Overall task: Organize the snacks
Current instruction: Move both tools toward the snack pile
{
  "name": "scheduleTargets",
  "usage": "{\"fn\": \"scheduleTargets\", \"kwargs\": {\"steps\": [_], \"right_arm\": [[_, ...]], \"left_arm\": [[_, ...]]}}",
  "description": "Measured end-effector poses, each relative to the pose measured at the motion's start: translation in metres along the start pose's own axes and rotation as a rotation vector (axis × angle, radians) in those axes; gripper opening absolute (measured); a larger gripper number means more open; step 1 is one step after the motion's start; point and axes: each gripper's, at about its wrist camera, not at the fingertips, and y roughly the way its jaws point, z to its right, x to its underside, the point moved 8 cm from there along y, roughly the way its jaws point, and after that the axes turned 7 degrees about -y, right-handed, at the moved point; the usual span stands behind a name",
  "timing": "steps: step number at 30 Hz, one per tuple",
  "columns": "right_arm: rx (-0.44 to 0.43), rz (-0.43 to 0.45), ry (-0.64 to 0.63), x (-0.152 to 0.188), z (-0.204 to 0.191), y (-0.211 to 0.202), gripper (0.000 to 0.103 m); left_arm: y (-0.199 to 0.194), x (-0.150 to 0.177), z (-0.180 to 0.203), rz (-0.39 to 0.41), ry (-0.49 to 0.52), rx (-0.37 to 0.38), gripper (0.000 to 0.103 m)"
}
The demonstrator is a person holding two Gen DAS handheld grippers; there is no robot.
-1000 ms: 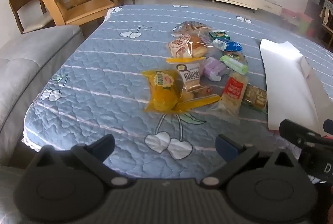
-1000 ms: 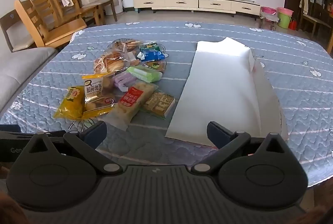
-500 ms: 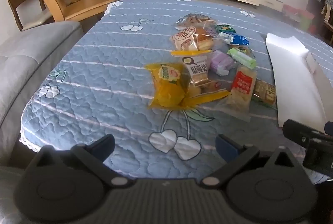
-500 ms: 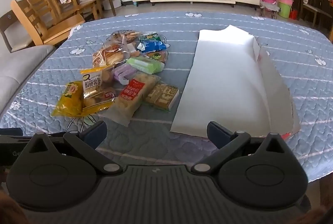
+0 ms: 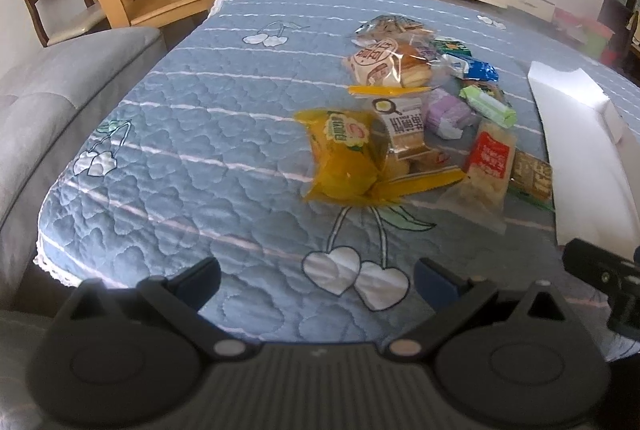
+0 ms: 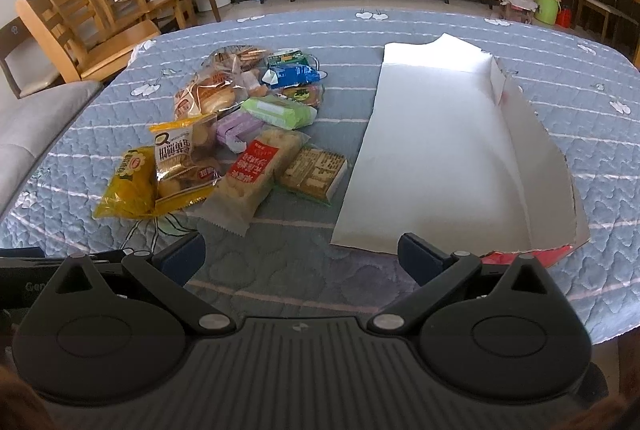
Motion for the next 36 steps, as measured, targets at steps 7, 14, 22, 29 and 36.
{"fn": "scheduleTargets", "kwargs": {"steps": [7, 14, 22, 29, 36], "right_arm": [[-0.001, -0.006, 0.009, 0.0, -0.001, 0.001, 0.103], [0.001, -0.014, 0.019, 0.002, -0.002, 0.001, 0.103], [-0.001, -0.021, 0.012, 0.002, -0.004, 0.003, 0.103], [-0.002, -0.031, 0.01, 0.003, -0.006, 0.007, 0.103], [-0.006, -0.041, 0.011, 0.004, -0.007, 0.01, 0.103]], "left_arm": [[0.004, -0.001, 0.0, -0.001, 0.009, -0.008, 0.102], [0.005, -0.001, 0.0, -0.003, 0.01, -0.008, 0.102], [0.01, -0.003, -0.003, -0.005, 0.006, -0.014, 0.102], [0.014, -0.005, -0.004, -0.009, 0.006, -0.013, 0.102], [0.02, -0.006, -0.008, -0.016, -0.007, -0.017, 0.102]]}}
